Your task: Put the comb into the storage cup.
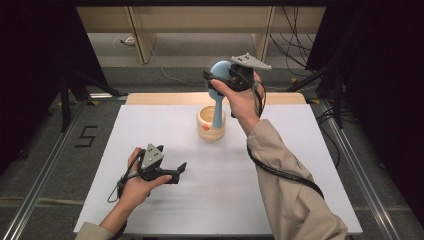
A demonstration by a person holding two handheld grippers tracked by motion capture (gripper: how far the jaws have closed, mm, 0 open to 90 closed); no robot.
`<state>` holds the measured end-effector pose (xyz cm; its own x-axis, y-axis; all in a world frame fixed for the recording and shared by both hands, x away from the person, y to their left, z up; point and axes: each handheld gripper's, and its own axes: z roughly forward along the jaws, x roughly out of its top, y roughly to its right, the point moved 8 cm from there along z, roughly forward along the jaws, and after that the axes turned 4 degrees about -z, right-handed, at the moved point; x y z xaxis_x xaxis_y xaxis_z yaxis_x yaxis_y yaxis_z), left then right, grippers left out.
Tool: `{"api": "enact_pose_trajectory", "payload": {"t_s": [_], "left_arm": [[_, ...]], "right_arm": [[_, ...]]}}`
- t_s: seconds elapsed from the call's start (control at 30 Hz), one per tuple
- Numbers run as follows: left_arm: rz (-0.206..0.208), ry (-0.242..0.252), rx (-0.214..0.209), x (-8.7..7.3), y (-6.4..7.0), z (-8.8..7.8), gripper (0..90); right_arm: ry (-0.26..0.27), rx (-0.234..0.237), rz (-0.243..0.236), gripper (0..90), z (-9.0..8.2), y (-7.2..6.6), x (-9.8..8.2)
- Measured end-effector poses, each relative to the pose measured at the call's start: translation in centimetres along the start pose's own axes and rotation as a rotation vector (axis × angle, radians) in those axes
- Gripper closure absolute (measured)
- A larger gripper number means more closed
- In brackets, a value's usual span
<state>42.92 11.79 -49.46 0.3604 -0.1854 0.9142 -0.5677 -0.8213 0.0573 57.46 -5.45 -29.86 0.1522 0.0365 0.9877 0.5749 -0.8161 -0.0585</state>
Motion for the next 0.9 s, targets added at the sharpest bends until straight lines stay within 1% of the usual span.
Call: {"api": "enact_pose_trajectory", "payload": {"t_s": [0.43,0.67,0.9], "left_arm": [[0.007,0.007,0.01,0.11,-0.18,-0.09,0.0],[0.018,0.006,0.004,0.08,-0.17,-0.12,0.0],[0.019,0.005,0.001,0.06,-0.15,-0.09,0.0]], "right_arm": [[0.012,-0.009,0.004,20.7,0.33,0.1,0.52],[0.02,-0.016,0.006,20.7,0.45,0.26,0.73],[0.025,-0.022,0.014,20.7,0.56,0.4,0.72]]}}
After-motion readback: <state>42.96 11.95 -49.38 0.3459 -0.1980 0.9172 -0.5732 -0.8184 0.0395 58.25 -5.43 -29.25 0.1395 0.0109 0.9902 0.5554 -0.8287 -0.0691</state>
